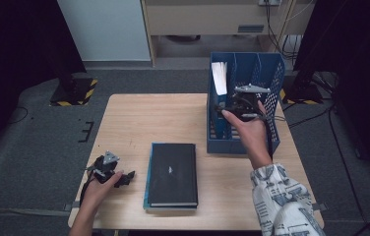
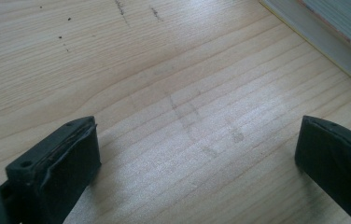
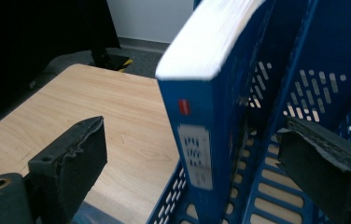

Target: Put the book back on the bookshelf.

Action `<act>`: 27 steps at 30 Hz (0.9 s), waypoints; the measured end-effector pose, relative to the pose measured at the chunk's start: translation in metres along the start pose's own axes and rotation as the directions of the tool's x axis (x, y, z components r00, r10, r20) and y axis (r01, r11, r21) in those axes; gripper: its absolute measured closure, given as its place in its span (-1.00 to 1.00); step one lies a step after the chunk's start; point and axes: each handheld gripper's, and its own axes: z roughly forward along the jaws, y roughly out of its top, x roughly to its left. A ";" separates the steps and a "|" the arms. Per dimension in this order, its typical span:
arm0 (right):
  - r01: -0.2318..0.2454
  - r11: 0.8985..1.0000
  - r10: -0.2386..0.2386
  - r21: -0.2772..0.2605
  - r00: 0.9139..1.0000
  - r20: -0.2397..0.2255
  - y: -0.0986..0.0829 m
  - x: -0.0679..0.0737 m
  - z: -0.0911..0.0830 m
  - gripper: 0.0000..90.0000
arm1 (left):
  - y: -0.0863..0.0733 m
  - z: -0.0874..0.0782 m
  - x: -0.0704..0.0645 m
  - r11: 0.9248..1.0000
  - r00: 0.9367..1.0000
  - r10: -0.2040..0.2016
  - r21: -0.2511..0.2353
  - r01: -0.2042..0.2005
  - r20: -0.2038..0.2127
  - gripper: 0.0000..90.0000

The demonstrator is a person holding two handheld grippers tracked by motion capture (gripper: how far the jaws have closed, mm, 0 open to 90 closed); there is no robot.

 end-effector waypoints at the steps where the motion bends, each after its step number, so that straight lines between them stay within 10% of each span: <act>1: -0.001 1.000 0.001 0.005 1.000 -0.003 -0.004 0.000 -0.002 -0.85 | 0.000 0.000 0.000 1.000 1.000 0.000 0.000 0.000 0.000 -1.00; 17: 0.071 0.995 -0.062 0.071 0.991 -0.118 -0.080 0.026 -0.015 -0.82 | 0.002 0.002 -0.001 1.000 1.000 -0.002 -0.001 0.002 0.000 -1.00; 27: 0.146 0.986 -0.125 0.086 0.970 -0.207 -0.114 0.053 -0.012 -0.79 | 0.002 0.003 -0.001 1.000 1.000 0.003 -0.002 -0.003 0.005 -1.00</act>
